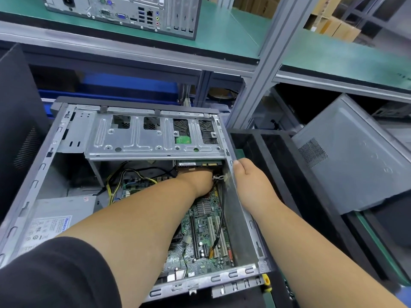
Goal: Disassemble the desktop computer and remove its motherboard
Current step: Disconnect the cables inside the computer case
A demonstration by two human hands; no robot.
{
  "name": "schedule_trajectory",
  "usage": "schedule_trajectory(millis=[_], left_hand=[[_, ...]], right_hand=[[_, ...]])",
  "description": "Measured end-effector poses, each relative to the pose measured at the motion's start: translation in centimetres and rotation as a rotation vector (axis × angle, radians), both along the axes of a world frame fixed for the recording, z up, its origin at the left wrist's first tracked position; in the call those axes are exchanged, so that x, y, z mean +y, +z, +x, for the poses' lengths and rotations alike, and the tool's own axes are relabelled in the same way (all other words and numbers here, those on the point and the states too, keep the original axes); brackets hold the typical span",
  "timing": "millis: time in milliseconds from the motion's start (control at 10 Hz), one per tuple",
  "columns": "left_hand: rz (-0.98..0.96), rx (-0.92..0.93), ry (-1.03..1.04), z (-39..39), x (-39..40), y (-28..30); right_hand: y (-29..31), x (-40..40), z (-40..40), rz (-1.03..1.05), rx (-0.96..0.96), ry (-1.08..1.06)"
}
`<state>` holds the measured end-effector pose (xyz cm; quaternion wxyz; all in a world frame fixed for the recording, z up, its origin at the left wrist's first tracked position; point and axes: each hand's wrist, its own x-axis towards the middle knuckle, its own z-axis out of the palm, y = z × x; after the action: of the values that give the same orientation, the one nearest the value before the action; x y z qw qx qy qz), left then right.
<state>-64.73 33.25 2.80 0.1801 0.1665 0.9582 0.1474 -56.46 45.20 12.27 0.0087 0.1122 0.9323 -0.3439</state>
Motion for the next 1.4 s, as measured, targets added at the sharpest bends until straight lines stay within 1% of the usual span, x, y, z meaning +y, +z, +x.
schedule_trajectory(millis=[100,200,300,500,600,700,800,900,1000,1100,1200,1300,1400], left_hand=[[0.0,0.021,0.005,-0.1,0.2,-0.2],[0.012,-0.018,0.007,-0.1,0.0,-0.1],[0.021,-0.019,0.012,0.2,0.0,0.1],[0.048,-0.17,0.04,0.0,0.0,0.1],[0.061,-0.192,0.032,0.0,-0.2,0.8],[0.998,-0.648,0.783,-0.4,-0.4,1.7],[0.16,-0.206,0.15,-0.7,-0.5,2.8],[0.212,-0.381,0.258,0.8,-1.0,2.3],[0.116,-0.259,0.083,1.5,-0.6,2.8],[-0.003,-0.178,-0.019,2.3,-0.7,3.7],[-0.107,-0.124,-0.055,3.0,-0.6,5.3],[-0.198,-0.237,-0.13,3.9,-1.5,6.8],[-0.264,-0.294,-0.165,4.8,-4.0,8.2]], right_hand=[[0.0,0.0,-0.1,-0.003,-0.011,-0.005],[0.0,0.0,-0.1,-0.007,-0.014,-0.003],[0.0,0.0,0.0,-0.016,-0.019,-0.004],[0.0,0.0,0.0,0.004,-0.011,0.011],[0.0,0.0,0.0,0.005,-0.007,0.013],[0.0,0.0,0.0,0.003,-0.008,0.019],[0.0,0.0,0.0,0.006,-0.011,0.02],[0.2,0.0,0.0,0.026,-0.016,0.032],[0.3,0.0,0.0,0.029,-0.009,0.049],[0.3,0.0,-0.1,0.036,-0.003,0.055],[0.1,0.1,-0.3,0.106,-0.02,0.087],[-0.1,0.2,-0.3,0.072,-0.011,0.05],[-0.1,0.2,-0.4,0.088,-0.02,0.058]])
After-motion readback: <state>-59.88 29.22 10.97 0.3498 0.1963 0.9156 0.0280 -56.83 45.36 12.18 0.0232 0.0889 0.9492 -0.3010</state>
